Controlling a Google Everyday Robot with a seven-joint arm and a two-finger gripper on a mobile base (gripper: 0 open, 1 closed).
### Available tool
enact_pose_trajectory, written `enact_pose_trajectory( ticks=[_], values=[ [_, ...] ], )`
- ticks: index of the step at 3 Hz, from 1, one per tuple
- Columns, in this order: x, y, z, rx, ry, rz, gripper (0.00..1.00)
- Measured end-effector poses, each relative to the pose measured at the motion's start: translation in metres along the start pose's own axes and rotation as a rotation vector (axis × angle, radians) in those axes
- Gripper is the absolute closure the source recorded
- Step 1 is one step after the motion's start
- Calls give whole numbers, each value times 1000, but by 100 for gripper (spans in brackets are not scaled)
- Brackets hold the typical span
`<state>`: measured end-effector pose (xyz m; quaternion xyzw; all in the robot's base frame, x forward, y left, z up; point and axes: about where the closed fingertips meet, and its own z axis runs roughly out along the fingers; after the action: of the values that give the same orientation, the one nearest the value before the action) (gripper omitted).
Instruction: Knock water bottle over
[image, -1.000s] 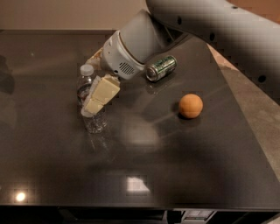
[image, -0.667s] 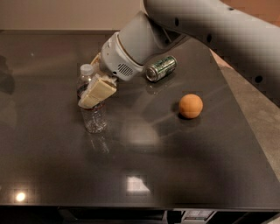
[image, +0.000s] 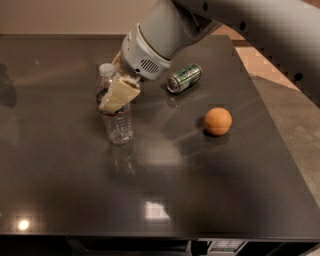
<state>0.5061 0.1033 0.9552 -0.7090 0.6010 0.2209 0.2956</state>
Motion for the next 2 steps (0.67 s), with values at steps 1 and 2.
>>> enact_pose_trajectory(
  ticks=[1, 2],
  values=[
    [3, -7, -25, 28, 93, -26, 100],
    [2, -3, -35, 59, 227, -102, 100]
  ],
)
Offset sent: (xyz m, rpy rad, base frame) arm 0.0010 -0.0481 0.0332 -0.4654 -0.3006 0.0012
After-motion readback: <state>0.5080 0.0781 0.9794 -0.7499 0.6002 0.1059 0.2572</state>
